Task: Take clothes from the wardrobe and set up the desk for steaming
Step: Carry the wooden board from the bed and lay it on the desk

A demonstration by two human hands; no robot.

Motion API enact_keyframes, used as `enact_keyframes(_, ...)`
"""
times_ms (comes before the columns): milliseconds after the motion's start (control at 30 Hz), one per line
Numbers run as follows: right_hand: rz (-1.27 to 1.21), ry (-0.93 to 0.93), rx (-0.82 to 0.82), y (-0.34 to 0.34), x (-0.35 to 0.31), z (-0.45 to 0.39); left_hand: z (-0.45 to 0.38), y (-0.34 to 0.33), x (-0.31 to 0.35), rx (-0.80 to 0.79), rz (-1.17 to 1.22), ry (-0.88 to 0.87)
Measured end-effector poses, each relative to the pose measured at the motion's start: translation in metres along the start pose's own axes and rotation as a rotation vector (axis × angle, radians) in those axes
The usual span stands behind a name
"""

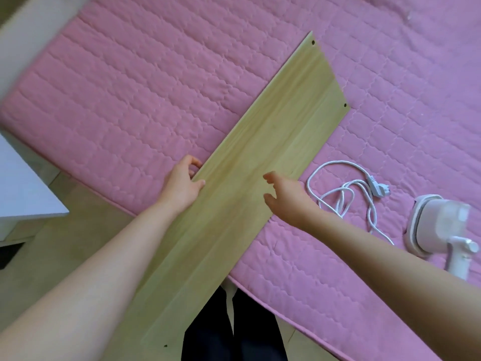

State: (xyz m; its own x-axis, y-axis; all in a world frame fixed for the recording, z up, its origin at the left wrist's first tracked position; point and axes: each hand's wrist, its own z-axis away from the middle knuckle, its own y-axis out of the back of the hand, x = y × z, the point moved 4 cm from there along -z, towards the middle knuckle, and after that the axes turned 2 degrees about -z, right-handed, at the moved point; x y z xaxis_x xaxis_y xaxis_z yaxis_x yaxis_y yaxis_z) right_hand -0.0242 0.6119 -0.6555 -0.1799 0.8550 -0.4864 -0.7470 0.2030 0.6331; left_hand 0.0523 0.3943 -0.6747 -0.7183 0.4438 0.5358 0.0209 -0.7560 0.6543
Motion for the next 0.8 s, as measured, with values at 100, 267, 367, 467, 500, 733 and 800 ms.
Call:
enact_keyframes(100, 0.198, 0.346, 0.181, 0.025, -0.039, 0.007, 0.025, 0.002, 0.006, 0.085, 0.104, 0.012)
enact_keyframes(267, 0.589, 0.704, 0.294, 0.031, -0.073, 0.005, 0.069, 0.0, 0.032, 0.181, 0.078, -0.057)
enact_keyframes(367, 0.74, 0.797, 0.28, 0.027, -0.069, 0.003, 0.087, -0.002, 0.036, 0.194, 0.048, -0.129)
enact_keyframes(467, 0.819, 0.827, 0.279, 0.025, -0.057, 0.006, 0.1, -0.004, 0.035, 0.178, 0.041, -0.171)
enact_keyframes(500, 0.834, 0.829, 0.289, 0.026, -0.053, 0.008, 0.105, -0.005, 0.035, 0.161, 0.036, -0.192)
enact_keyframes(733, 0.868, 0.881, 0.379, 0.033, -0.043, 0.024, 0.136, -0.013, 0.019, 0.059, -0.115, -0.212)
enact_keyframes(800, 0.883, 0.897, 0.383, 0.036, -0.049, 0.024, 0.147, -0.015, 0.012, 0.062, -0.192, -0.176)
